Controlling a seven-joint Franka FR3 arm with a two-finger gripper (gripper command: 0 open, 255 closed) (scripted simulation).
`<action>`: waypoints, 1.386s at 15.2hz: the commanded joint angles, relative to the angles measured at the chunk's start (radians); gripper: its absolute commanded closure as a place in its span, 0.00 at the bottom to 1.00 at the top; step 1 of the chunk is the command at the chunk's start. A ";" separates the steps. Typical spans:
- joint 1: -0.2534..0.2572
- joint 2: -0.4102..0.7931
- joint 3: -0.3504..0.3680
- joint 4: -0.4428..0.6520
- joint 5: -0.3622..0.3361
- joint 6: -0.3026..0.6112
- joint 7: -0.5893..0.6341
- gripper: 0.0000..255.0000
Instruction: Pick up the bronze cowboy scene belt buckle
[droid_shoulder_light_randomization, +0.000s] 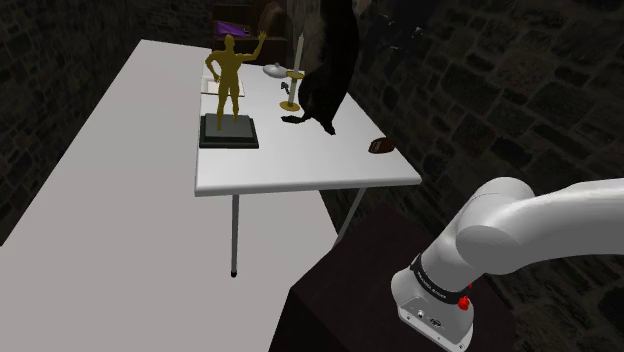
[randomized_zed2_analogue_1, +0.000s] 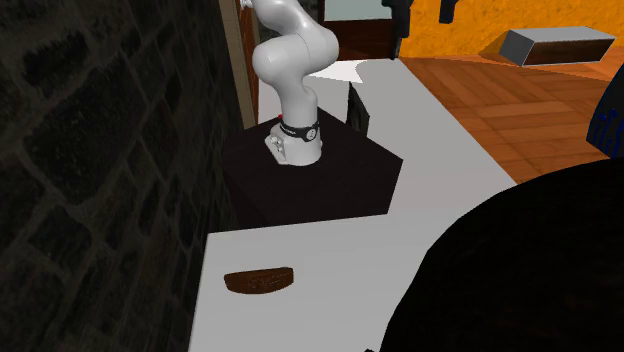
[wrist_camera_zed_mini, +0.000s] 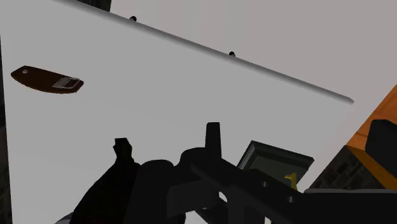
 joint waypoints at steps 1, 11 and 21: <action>0.000 0.000 0.000 0.000 0.000 0.000 0.000 0.00; -0.104 0.187 -0.086 -0.065 -0.062 0.195 0.038 0.00; -0.200 0.419 -0.182 -0.066 -0.103 0.374 0.076 0.00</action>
